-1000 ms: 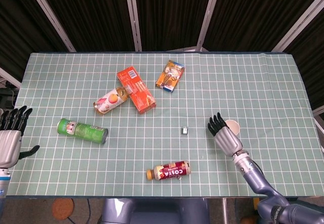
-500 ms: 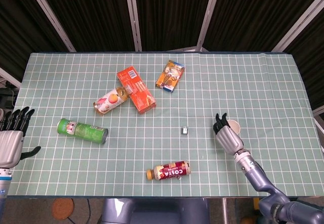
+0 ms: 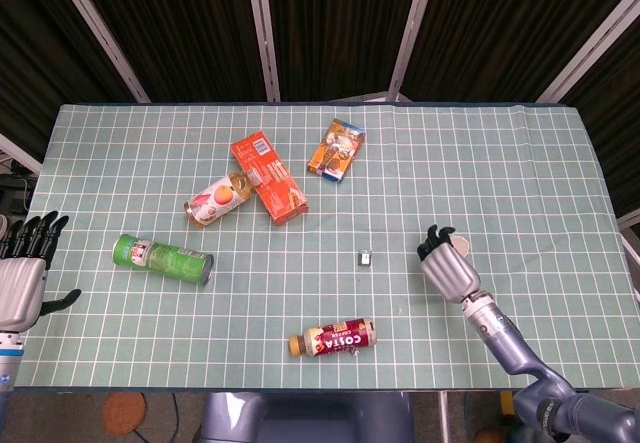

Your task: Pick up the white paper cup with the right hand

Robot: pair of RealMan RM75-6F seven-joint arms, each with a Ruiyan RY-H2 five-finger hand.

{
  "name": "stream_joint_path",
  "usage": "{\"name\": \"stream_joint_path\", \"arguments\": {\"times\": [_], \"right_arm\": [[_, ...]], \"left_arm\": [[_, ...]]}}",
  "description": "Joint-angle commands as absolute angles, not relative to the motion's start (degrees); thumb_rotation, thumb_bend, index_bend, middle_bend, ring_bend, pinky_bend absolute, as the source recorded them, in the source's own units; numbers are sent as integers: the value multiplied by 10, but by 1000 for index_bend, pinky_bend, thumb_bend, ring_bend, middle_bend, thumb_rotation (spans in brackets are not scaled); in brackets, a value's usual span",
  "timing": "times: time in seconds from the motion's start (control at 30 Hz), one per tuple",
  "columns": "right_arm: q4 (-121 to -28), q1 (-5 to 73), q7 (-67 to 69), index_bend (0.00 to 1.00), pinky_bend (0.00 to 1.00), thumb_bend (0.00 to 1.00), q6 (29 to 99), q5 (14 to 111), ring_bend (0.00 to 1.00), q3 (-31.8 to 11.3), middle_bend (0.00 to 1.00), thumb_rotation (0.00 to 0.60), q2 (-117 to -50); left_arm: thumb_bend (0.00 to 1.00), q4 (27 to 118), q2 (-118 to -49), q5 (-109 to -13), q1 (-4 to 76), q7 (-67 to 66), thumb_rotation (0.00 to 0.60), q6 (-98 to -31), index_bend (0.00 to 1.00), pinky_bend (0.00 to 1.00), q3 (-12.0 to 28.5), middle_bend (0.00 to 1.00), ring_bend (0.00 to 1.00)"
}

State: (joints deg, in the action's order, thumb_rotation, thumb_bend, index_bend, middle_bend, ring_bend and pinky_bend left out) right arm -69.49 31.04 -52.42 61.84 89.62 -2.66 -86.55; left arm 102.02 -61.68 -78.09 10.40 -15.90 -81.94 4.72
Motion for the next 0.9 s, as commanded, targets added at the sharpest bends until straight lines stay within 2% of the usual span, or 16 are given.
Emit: {"name": "stream_joint_path", "arguments": {"times": [0.03,0.27,0.47,0.63,0.67,0.73,0.77,0.83,0.9], "right_arm": [[-737,318,-404,331,361,253,625,884,212,-45,390,600,-854],[-786,334,-174,332,344,253,552,826,194,-63,390,600,-838],[-774,343,-80,326,327,252,519,820,194,-57,390,600,-839],[-757,347,-23,253,317,251,508,817,184,-54,380,600,-842],[-753,348,-20,223,299,250,508,818,169,-53,356,600,-842],[-751,349,-19,122,210,234,505,818,94,-50,247,600,-839],[-751,349,-20,58,125,202,503,817,44,-49,151,600,-838],[-759,351,-39,2,20,128,490,811,0,-43,30,600,-828],[-773,351,-72,0,0,56,492,803,0,-42,0,600,-818]], "left_arm": [[0,1021,-616,-781,104,-157,600,-818,0,0,47,0,0],[0,1023,-612,-782,104,-150,600,-815,0,0,46,0,0],[0,1023,-611,-781,105,-146,600,-809,0,0,46,0,0],[0,1024,-610,-778,106,-146,600,-805,0,0,46,0,0],[0,1024,-610,-778,106,-147,600,-805,0,0,46,0,0],[0,1024,-611,-778,106,-148,600,-804,0,0,46,0,0],[0,1024,-611,-778,106,-148,600,-803,0,0,45,0,0],[0,1025,-611,-777,107,-150,600,-802,0,0,45,0,0],[0,1026,-611,-777,107,-151,600,-802,0,0,45,0,0]]}}
